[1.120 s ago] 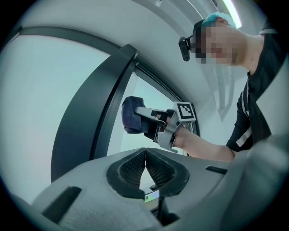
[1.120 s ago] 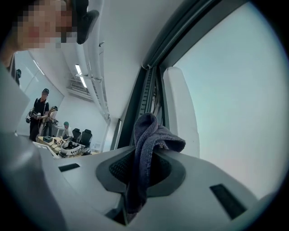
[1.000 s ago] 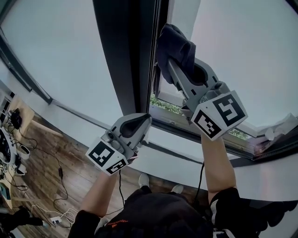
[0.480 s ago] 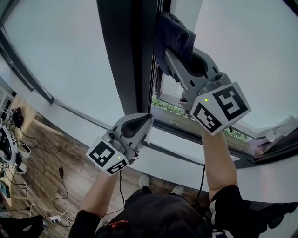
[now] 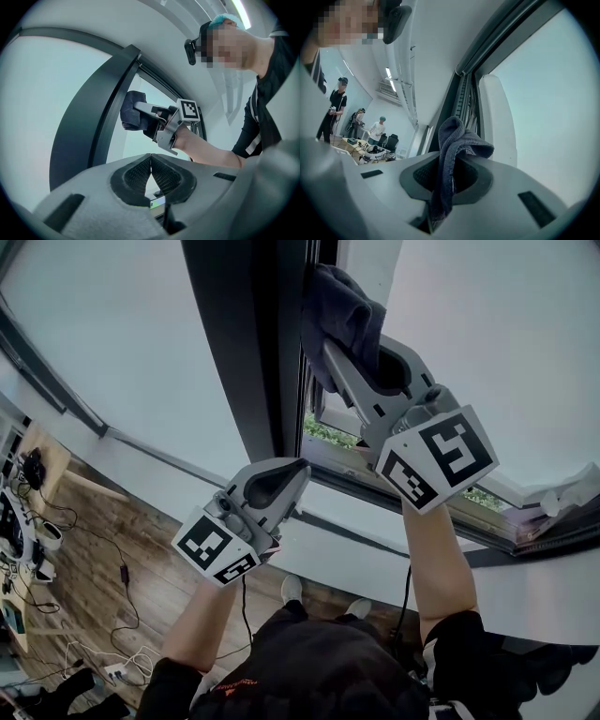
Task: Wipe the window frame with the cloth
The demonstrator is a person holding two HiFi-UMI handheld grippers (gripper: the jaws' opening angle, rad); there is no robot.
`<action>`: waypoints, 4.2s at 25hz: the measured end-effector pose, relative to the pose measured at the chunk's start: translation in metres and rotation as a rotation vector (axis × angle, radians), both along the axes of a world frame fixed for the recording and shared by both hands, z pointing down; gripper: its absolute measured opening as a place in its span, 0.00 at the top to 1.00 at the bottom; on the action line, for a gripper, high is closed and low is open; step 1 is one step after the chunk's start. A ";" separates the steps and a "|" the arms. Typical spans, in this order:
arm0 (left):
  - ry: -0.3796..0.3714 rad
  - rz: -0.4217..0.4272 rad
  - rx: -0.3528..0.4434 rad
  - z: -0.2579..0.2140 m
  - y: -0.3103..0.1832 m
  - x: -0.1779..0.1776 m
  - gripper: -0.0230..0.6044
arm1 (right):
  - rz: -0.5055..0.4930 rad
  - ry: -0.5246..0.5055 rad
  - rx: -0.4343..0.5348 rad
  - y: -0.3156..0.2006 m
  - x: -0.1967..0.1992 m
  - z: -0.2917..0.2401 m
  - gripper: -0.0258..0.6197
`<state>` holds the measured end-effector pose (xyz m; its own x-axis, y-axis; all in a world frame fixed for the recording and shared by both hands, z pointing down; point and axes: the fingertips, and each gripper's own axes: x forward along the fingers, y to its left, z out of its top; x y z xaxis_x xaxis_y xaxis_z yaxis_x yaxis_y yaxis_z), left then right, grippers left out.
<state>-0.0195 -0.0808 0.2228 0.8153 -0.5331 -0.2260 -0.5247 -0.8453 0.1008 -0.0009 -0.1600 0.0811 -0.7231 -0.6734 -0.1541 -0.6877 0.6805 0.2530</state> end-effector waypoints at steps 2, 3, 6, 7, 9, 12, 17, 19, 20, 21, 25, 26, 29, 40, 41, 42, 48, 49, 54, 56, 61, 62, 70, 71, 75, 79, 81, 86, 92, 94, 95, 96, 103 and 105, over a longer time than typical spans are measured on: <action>-0.001 0.002 -0.009 0.002 -0.001 0.002 0.93 | -0.005 0.006 -0.015 -0.001 0.000 0.008 0.88; -0.003 0.003 -0.014 0.004 -0.001 0.003 0.93 | -0.007 0.008 -0.022 -0.002 -0.001 0.012 0.88; -0.004 0.004 -0.027 0.012 -0.002 0.002 0.93 | -0.012 0.014 -0.039 -0.003 -0.003 0.027 0.88; -0.004 0.004 -0.031 0.015 -0.002 0.002 0.93 | -0.013 0.017 -0.042 -0.003 -0.004 0.031 0.88; -0.003 0.002 -0.038 0.019 -0.003 0.003 0.93 | -0.016 0.022 -0.047 -0.004 -0.004 0.037 0.88; -0.002 0.000 -0.047 0.023 -0.004 0.003 0.93 | -0.020 0.025 -0.059 -0.006 -0.004 0.046 0.88; -0.005 -0.007 -0.068 0.033 -0.007 0.009 0.93 | -0.030 0.027 -0.079 -0.008 0.001 0.064 0.88; -0.009 -0.009 -0.078 0.038 -0.008 0.014 0.93 | -0.034 0.027 -0.086 -0.008 0.006 0.072 0.88; -0.011 -0.010 -0.083 0.041 -0.009 0.016 0.93 | -0.036 0.028 -0.090 -0.009 0.007 0.077 0.88; -0.011 -0.011 -0.088 0.043 -0.010 0.016 0.93 | -0.039 0.030 -0.093 -0.009 0.008 0.081 0.88; -0.006 -0.017 -0.111 0.052 -0.013 0.010 0.93 | -0.042 0.039 -0.113 -0.011 0.002 0.100 0.88; -0.005 -0.018 -0.117 0.055 -0.013 0.010 0.93 | -0.043 0.042 -0.120 -0.012 0.001 0.105 0.88; -0.003 -0.020 -0.132 0.063 -0.015 0.011 0.93 | -0.042 0.052 -0.143 -0.013 0.002 0.121 0.88; 0.000 -0.030 -0.180 0.085 -0.019 0.009 0.93 | -0.039 0.073 -0.216 -0.016 0.001 0.173 0.88; -0.001 -0.031 -0.186 0.088 -0.019 0.009 0.93 | -0.037 0.072 -0.225 -0.016 0.001 0.179 0.88; -0.001 -0.032 -0.192 0.091 -0.019 0.008 0.93 | -0.035 0.073 -0.234 -0.015 0.001 0.185 0.88; -0.004 -0.037 -0.225 0.106 -0.017 0.003 0.93 | -0.028 0.081 -0.298 -0.013 -0.004 0.222 0.88; -0.004 -0.038 -0.231 0.108 -0.018 0.003 0.93 | -0.027 0.083 -0.309 -0.014 -0.004 0.227 0.88; -0.008 -0.044 -0.255 0.121 -0.020 0.005 0.93 | -0.019 0.089 -0.349 -0.017 0.002 0.255 0.88; -0.010 -0.046 -0.262 0.127 -0.018 0.005 0.93 | -0.014 0.092 -0.360 -0.015 0.003 0.265 0.88; -0.009 -0.051 -0.278 0.135 -0.018 0.000 0.93 | -0.004 0.104 -0.393 -0.015 0.000 0.286 0.88; -0.009 -0.051 -0.281 0.137 -0.018 -0.001 0.93 | 0.001 0.104 -0.402 -0.015 0.000 0.290 0.88; -0.010 -0.047 -0.313 0.156 -0.020 0.001 0.93 | 0.025 0.121 -0.469 -0.018 0.003 0.333 0.88; -0.009 -0.046 -0.317 0.158 -0.019 0.001 0.93 | 0.027 0.125 -0.477 -0.017 0.003 0.338 0.88; -0.004 -0.046 -0.332 0.164 -0.017 -0.005 0.93 | 0.038 0.142 -0.506 -0.015 -0.002 0.356 0.88; -0.002 -0.049 -0.342 0.169 -0.017 -0.011 0.93 | 0.047 0.155 -0.535 -0.015 -0.005 0.372 0.88; -0.002 -0.051 -0.347 0.171 -0.017 -0.012 0.93 | 0.049 0.158 -0.550 -0.015 -0.005 0.380 0.88; 0.001 -0.048 -0.359 0.179 -0.016 -0.013 0.93 | 0.056 0.171 -0.572 -0.014 -0.005 0.394 0.88; -0.001 -0.044 -0.376 0.188 -0.015 -0.012 0.93 | 0.065 0.194 -0.611 -0.012 -0.004 0.413 0.88; -0.003 -0.044 -0.379 0.189 -0.015 -0.012 0.93 | 0.069 0.199 -0.621 -0.011 -0.004 0.417 0.88; -0.004 -0.044 -0.381 0.190 -0.015 -0.012 0.93 | 0.070 0.201 -0.625 -0.011 -0.004 0.418 0.88; -0.005 -0.044 -0.383 0.191 -0.014 -0.013 0.93 | 0.071 0.204 -0.629 -0.010 -0.005 0.419 0.88; -0.005 -0.046 -0.387 0.193 -0.014 -0.015 0.93 | 0.075 0.247 -0.657 -0.007 -0.006 0.429 0.88; -0.005 -0.049 -0.384 0.191 -0.014 -0.016 0.93 | 0.075 0.258 -0.660 -0.006 -0.005 0.430 0.88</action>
